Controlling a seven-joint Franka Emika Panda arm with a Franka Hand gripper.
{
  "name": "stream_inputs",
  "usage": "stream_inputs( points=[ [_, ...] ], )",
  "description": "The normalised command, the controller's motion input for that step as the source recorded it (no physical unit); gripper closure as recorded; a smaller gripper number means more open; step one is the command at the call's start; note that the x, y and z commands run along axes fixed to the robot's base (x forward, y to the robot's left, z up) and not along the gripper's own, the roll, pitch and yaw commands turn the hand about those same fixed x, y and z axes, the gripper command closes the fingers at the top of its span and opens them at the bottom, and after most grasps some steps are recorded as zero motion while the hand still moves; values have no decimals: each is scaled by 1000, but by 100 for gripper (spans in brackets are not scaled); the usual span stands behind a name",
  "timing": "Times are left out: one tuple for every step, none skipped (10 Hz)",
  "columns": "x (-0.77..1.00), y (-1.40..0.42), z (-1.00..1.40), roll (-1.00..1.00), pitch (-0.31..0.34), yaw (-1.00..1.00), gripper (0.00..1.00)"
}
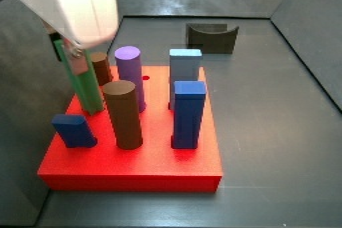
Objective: Pick up the star object. Move up. Move to above the board. Insert the star object.
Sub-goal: Insert the star object.
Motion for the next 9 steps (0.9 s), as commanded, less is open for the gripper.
stream_inputs(
  points=[
    [889, 129, -1000, 0, 20, -111, 100],
    [189, 0, -491, 51, 54, 0, 100],
    [117, 3, -229, 0, 36, -14, 100],
    [766, 0, -351, 0, 106, -14, 100],
    [900, -23, -300, 21, 159, -31, 100],
    [440, 0, 0, 0, 106, -203, 100],
    [0, 0, 0, 0, -33, 0, 100],
    [120, -49, -63, 14, 0, 0, 100],
    [0, 0, 0, 0, 0, 0, 100]
  ],
)
